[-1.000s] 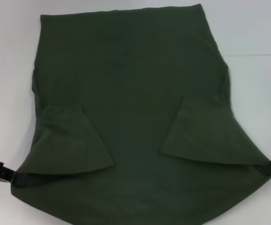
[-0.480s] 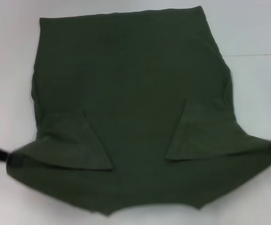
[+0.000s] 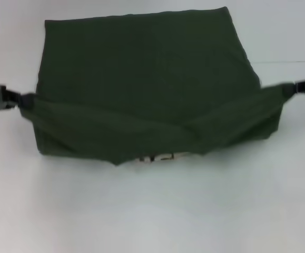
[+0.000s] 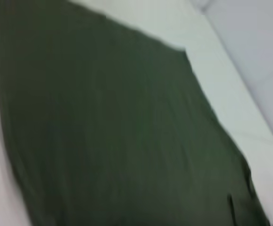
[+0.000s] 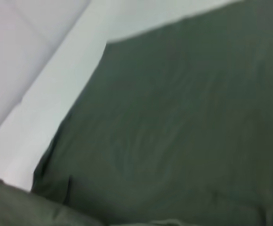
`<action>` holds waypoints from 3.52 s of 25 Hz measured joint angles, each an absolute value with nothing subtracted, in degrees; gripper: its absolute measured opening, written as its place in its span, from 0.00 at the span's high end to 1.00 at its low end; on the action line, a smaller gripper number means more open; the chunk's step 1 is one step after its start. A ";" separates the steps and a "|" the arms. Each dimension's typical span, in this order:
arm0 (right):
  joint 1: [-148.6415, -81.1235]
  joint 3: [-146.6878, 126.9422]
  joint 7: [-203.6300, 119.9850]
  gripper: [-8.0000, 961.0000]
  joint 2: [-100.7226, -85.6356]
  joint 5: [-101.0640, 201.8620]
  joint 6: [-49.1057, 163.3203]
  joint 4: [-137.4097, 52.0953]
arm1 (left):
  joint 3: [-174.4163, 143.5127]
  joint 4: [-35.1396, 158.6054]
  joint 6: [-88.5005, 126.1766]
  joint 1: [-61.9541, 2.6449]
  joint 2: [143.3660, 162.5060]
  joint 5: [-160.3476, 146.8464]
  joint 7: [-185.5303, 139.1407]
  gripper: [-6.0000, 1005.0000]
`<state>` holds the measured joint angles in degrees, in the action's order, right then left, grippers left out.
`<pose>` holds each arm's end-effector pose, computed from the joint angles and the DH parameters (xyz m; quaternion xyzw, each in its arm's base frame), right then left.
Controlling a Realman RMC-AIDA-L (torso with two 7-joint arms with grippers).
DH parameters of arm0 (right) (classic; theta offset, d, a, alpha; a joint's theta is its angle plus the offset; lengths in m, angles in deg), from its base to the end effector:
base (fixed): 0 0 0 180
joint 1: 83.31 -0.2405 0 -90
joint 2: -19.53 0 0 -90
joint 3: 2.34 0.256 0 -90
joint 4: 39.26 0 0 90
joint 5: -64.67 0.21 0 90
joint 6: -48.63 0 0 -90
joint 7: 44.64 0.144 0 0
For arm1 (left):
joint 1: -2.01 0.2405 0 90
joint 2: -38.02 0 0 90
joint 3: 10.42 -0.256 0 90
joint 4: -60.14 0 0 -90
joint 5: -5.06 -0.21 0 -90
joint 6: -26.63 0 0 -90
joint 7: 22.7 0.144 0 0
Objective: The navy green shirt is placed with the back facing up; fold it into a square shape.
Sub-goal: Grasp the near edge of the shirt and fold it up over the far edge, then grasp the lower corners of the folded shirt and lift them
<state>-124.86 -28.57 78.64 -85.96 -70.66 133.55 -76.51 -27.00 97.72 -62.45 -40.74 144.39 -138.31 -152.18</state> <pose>0.2820 0.4025 0.1117 -0.8238 0.5076 0.1579 0.1968 -0.2878 0.3929 0.1124 -0.7806 -0.5752 -0.1733 0.1722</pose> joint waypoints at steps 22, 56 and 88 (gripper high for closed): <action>-132.99 -29.71 58.14 0.89 -94.47 -47.57 89.15 -63.39 | -27.18 85.70 -19.27 -44.56 152.69 -110.79 -127.46 0.96; -136.28 -29.68 35.52 0.31 -99.74 -31.20 71.07 -58.24 | -32.45 76.03 -4.69 -46.89 155.37 -80.84 -92.09 0.58; -120.13 -45.81 56.71 0.13 -89.12 -34.21 108.45 -65.24 | -41.30 95.44 -31.87 -35.75 152.57 -129.68 -145.71 0.13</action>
